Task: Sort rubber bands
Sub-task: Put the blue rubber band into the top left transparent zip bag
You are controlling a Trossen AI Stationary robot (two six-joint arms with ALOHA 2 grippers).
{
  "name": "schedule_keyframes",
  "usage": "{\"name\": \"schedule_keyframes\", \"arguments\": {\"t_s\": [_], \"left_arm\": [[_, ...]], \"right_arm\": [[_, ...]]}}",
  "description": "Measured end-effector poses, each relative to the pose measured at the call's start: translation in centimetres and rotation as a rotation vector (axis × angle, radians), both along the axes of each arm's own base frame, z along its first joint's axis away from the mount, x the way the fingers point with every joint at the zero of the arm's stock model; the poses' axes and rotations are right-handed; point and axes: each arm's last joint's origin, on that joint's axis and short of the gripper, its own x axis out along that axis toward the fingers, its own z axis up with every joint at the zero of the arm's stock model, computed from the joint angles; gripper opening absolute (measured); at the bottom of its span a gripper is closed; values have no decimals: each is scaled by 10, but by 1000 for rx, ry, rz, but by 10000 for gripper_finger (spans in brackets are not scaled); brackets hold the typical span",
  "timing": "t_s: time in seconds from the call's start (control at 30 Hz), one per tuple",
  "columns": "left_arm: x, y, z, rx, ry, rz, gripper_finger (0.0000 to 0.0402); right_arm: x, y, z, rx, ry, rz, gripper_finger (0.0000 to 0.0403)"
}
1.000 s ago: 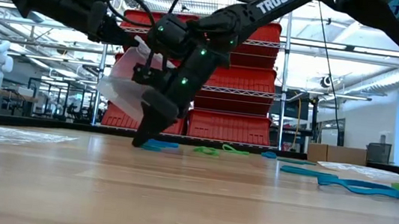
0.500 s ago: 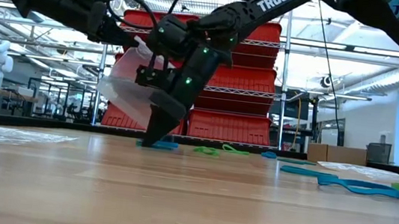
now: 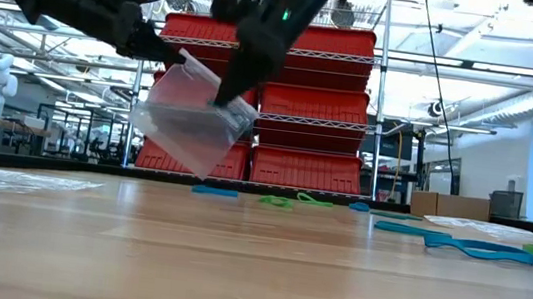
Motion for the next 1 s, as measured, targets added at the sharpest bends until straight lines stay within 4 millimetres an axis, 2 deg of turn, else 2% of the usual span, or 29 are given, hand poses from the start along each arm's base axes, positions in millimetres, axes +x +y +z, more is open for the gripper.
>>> {"name": "schedule_keyframes", "arguments": {"t_s": [0.17,0.4,0.77,1.0], "left_arm": [[1,-3,0,-13,-7,-91,0],[2,-5,0,-17,-14,-153,0],[3,-7,2,-9,-27,-168,0],[3,-8,2,-10,-27,-173,0]], "right_arm": [[-19,2,56,-148,-147,-64,0],[-21,-7,76,-246,-246,-63,0],[-7,-24,49,-215,-201,-53,0],[-6,-35,49,-191,-228,-74,0]]}}
